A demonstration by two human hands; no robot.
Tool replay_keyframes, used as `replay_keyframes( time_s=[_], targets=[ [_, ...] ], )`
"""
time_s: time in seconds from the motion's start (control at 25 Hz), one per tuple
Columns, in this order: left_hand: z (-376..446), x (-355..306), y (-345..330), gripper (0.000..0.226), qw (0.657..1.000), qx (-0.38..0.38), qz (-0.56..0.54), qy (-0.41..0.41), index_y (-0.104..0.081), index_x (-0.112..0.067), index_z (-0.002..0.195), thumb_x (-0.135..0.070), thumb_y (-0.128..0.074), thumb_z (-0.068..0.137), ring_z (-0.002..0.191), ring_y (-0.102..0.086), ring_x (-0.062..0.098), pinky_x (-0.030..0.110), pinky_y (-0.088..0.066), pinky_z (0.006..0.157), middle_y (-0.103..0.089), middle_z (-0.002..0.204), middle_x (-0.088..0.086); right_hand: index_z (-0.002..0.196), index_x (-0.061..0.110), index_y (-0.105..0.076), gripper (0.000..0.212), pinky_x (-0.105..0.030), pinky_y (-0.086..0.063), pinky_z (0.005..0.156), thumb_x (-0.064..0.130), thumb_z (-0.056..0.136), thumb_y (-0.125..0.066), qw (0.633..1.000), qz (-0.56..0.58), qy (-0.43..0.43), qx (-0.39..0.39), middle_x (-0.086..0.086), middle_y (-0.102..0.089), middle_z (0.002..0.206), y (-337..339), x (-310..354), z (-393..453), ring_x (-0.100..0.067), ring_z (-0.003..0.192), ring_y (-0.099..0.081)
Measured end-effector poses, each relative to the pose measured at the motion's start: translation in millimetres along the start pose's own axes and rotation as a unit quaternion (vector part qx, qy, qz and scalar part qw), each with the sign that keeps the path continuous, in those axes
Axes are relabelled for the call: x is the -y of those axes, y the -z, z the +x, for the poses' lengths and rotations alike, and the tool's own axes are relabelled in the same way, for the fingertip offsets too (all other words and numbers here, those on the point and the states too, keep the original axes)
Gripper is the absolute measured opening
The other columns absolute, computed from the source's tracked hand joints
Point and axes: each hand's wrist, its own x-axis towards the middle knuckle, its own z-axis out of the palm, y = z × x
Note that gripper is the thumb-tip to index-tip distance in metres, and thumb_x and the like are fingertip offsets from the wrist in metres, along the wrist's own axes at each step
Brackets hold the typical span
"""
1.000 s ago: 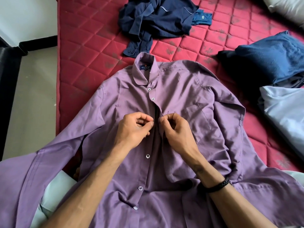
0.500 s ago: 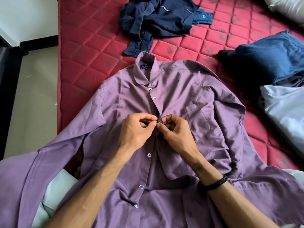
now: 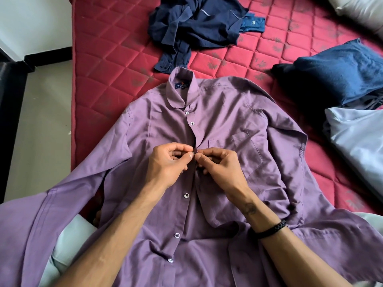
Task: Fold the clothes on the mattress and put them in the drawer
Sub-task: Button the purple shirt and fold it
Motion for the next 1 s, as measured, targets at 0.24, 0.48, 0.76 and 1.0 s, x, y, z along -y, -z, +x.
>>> replay_keyframes(
  time_s=[0.24, 0.48, 0.76, 1.0],
  targets=[
    [0, 0, -1, 0.010, 1.000, -0.010, -0.023, 0.013, -0.078, -0.027, 0.088, -0.017, -0.078, 0.090, 0.058, -0.066, 0.012, 0.029, -0.054, 0.060, -0.076, 0.075, 0.003, 0.100, 0.013, -0.082, 0.012, -0.033, -0.053, 0.064, 0.021, 0.096, -0.073, 0.999, -0.032, 0.039, 0.010, -0.013, -0.074, 0.081, 3, -4, 3, -0.014, 0.065, -0.058],
    [-1, -3, -1, 0.022, 0.997, -0.013, -0.051, 0.051, -0.077, -0.022, 0.092, -0.038, -0.087, 0.080, 0.078, -0.078, 0.020, 0.033, -0.062, 0.072, -0.079, 0.081, 0.003, 0.101, 0.029, -0.082, 0.011, -0.032, -0.057, 0.079, 0.028, 0.096, -0.072, 0.976, -0.177, 0.124, 0.006, 0.011, -0.072, 0.103, -1, -8, -1, -0.012, 0.081, -0.069],
    [0, 1, 0, 0.006, 0.999, -0.013, -0.044, 0.025, -0.078, -0.019, 0.090, -0.013, -0.075, 0.093, 0.071, -0.076, 0.016, 0.024, -0.057, 0.060, -0.079, 0.081, 0.003, 0.112, 0.025, -0.081, 0.018, -0.022, -0.054, 0.074, 0.023, 0.095, -0.074, 0.973, -0.192, 0.129, -0.012, 0.013, -0.069, 0.103, -6, -9, -4, -0.009, 0.080, -0.069],
    [0, 3, -2, 0.015, 0.998, -0.023, -0.055, 0.007, -0.073, -0.023, 0.088, -0.009, -0.075, 0.092, 0.061, -0.072, 0.012, 0.021, -0.054, 0.056, -0.076, 0.071, -0.002, 0.103, 0.027, -0.081, 0.012, -0.049, -0.059, 0.070, 0.029, 0.095, -0.073, 0.990, -0.117, 0.076, -0.026, -0.001, -0.076, 0.082, -5, -9, -2, -0.022, 0.069, -0.070]
  ],
)
